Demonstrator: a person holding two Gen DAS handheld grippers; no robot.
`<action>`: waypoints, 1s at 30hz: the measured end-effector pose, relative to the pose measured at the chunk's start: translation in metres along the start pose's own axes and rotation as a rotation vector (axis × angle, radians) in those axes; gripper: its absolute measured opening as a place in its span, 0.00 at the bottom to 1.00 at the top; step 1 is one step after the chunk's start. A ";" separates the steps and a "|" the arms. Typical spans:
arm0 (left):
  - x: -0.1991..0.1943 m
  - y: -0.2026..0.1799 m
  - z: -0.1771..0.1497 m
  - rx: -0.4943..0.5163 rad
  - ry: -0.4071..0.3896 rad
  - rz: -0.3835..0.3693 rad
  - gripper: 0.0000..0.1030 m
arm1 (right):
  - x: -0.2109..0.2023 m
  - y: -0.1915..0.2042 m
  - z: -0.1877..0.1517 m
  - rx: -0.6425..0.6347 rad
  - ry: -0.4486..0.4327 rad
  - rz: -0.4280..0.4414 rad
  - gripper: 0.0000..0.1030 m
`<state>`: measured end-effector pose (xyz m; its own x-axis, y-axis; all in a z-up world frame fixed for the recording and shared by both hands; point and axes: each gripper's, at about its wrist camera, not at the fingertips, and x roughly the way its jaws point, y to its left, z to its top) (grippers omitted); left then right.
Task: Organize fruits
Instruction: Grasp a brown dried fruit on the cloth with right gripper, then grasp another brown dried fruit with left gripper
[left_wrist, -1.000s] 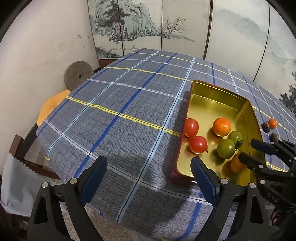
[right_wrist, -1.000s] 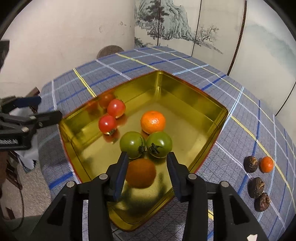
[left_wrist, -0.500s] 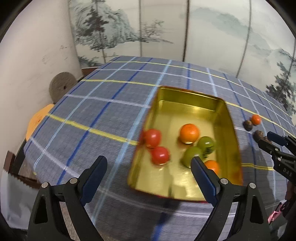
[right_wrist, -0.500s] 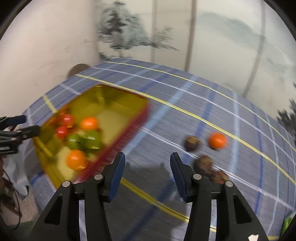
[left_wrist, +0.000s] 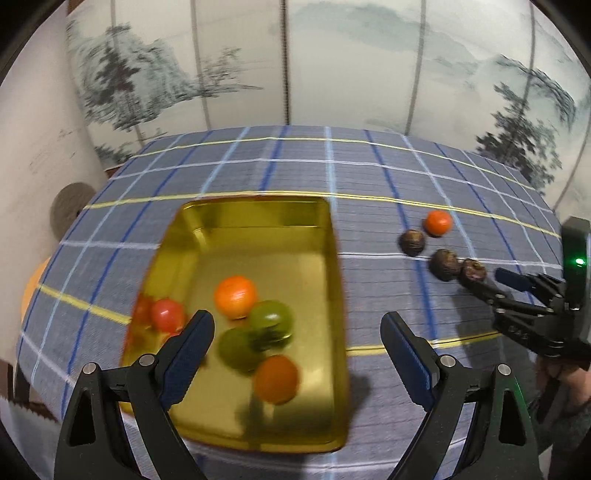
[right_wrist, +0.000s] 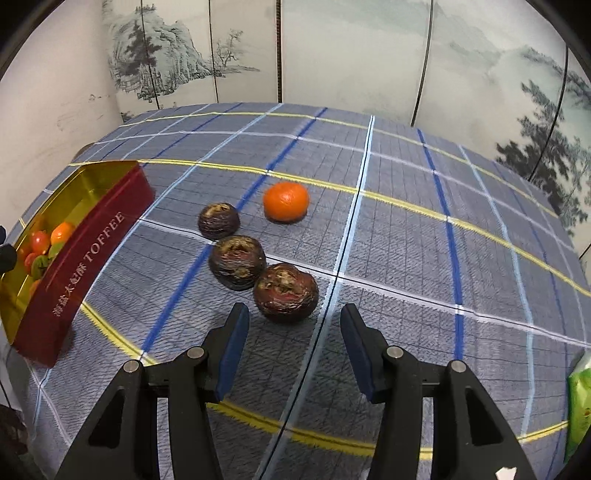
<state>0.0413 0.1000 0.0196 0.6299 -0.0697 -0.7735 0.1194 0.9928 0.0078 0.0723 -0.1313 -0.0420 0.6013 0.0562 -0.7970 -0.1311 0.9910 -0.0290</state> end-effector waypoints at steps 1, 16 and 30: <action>0.002 -0.007 0.002 0.012 0.000 -0.004 0.89 | 0.004 -0.001 0.000 -0.002 0.001 0.001 0.48; 0.041 -0.076 0.027 0.104 0.020 -0.043 0.89 | 0.023 -0.009 0.008 -0.015 -0.012 0.010 0.36; 0.092 -0.139 0.037 0.164 0.072 -0.118 0.87 | 0.005 -0.132 -0.016 0.197 -0.007 -0.160 0.38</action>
<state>0.1108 -0.0477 -0.0292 0.5487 -0.1713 -0.8183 0.3162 0.9486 0.0134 0.0803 -0.2634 -0.0519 0.6079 -0.1035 -0.7872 0.1222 0.9918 -0.0361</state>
